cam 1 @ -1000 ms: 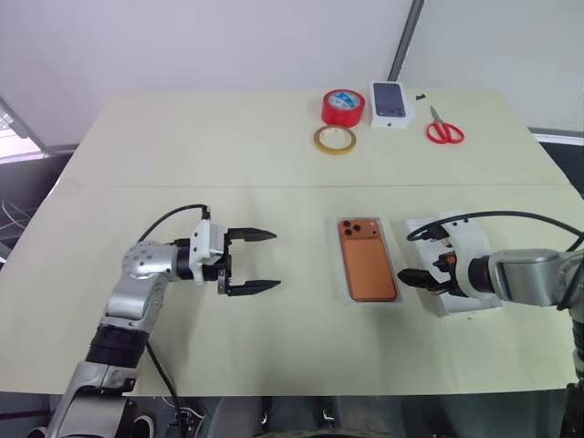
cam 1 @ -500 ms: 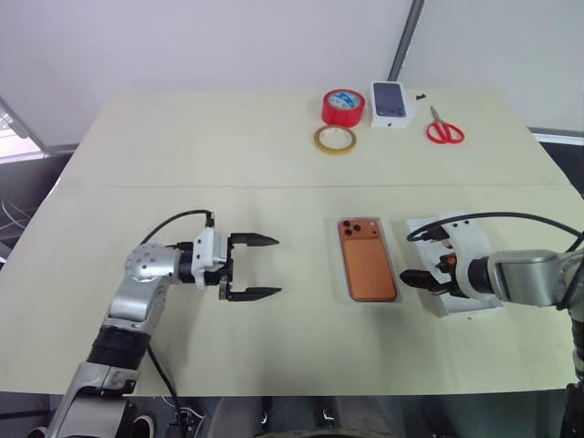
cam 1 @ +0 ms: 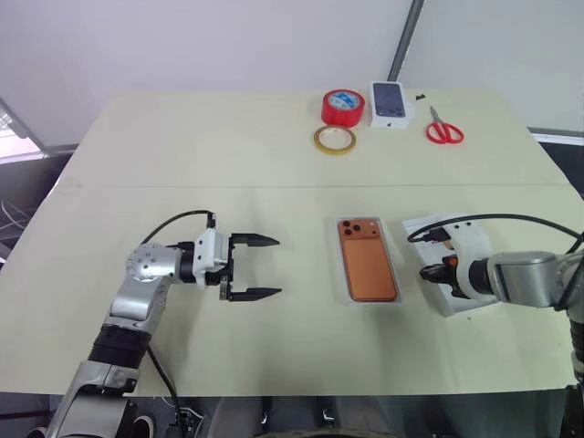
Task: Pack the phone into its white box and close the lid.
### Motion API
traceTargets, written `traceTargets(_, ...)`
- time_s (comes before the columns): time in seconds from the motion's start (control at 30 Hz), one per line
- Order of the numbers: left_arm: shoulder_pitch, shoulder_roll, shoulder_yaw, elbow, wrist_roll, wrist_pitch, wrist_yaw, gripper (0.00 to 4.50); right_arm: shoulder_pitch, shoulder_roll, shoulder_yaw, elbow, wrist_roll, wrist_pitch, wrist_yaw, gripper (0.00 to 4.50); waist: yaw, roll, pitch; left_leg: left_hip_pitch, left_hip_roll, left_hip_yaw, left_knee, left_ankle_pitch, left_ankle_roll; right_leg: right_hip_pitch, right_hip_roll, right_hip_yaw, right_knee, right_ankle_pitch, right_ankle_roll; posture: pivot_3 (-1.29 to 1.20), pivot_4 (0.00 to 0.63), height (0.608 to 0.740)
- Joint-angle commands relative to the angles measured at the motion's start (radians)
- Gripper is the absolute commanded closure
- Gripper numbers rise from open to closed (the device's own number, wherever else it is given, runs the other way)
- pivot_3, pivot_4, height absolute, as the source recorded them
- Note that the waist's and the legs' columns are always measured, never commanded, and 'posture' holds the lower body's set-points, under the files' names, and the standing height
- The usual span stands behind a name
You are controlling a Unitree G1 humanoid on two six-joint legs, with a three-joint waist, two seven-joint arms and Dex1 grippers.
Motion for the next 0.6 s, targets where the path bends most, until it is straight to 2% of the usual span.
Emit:
traceTargets(0.03,-0.011,0.005,0.005,-0.016,-0.004,-0.013,0.002,0.0,-0.005,0.018,-0.02,-0.002,-0.003,0.006,-0.015,4.45,-0.002,0.0,0.0,0.0,0.0,0.0,0.0,0.0,0.0,0.0,0.0,0.0,0.0,0.0,0.0,0.0,0.15,0.74)
traceTargets(0.27,-0.018,-0.004,0.004,0.0,0.003,-0.022,0.015,0.0,-0.121,0.099,-0.088,0.066,-0.125,-0.014,-0.033,4.45,-0.019,0.0,0.0,0.0,0.0,0.0,0.0,0.0,0.0,0.0,0.0,0.0,0.0,0.0,0.0,0.0,0.15,0.74)
traceTargets(0.43,-0.02,-0.014,0.006,0.004,0.004,-0.016,0.04,0.0,-0.201,0.234,-0.179,0.084,-0.168,-0.146,-0.001,4.45,-0.015,0.001,0.001,0.0,0.0,0.0,-0.002,0.0,0.0,-0.001,0.0,0.0,0.0,0.0,0.0,0.0,0.15,0.74)
traceTargets(0.6,-0.029,-0.018,0.013,0.014,0.005,-0.011,0.062,0.0,-0.243,0.33,-0.198,0.07,-0.227,-0.334,0.08,4.45,-0.014,0.001,0.001,-0.001,0.0,0.001,-0.006,0.0,0.0,-0.004,0.0,0.0,0.0,0.0,0.0,0.0,0.15,0.74)
